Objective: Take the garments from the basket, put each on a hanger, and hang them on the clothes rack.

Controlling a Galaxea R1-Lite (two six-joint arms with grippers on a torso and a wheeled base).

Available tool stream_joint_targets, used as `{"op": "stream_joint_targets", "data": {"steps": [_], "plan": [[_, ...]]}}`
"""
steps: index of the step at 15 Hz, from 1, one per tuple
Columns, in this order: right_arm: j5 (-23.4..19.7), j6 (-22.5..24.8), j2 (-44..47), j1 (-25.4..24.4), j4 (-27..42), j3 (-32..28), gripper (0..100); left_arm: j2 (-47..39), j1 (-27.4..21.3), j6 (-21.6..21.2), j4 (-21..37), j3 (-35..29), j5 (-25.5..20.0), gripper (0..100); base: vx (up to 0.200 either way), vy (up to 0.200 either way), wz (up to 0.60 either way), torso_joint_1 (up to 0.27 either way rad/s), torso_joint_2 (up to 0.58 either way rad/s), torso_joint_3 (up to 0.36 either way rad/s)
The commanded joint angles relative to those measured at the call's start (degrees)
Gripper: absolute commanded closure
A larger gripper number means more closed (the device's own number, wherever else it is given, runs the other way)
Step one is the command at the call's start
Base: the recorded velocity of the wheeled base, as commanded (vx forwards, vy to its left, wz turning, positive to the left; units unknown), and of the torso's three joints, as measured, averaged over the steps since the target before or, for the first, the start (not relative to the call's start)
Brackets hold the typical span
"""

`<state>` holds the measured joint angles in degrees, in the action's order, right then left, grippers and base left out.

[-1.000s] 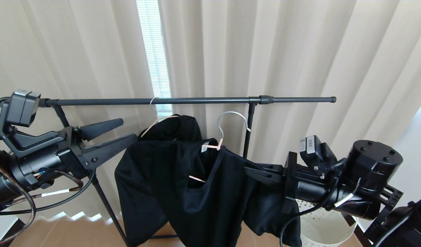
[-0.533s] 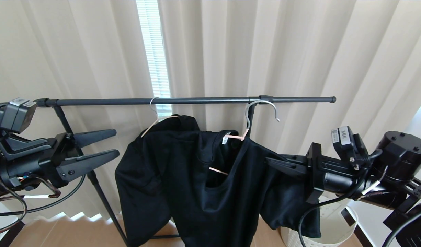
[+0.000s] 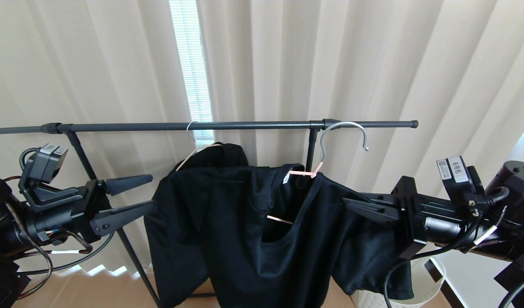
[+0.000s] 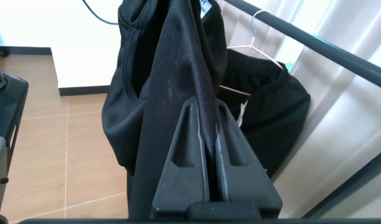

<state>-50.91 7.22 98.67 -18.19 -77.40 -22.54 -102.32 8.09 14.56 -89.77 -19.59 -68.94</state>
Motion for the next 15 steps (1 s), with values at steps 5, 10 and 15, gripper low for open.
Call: {"op": "stream_joint_targets", "data": {"steps": [5,10,15], "plan": [[0.02,-0.01,-1.20,-0.27,-0.03,0.48,100,-4.74,-2.91,0.30,-0.23,1.40,0.12,0,0.000,0.000,0.00,0.000,0.00,0.000],[0.02,-0.01,-1.38,-0.53,-0.03,0.57,100,-6.05,-3.61,1.09,-0.23,0.69,0.56,0,0.000,0.000,0.00,0.000,0.00,0.000],[0.02,-0.01,-1.82,-0.53,-0.03,0.74,100,-6.23,-3.61,1.09,-0.23,0.69,0.65,100,0.000,0.000,0.00,0.000,0.00,0.000]]}}
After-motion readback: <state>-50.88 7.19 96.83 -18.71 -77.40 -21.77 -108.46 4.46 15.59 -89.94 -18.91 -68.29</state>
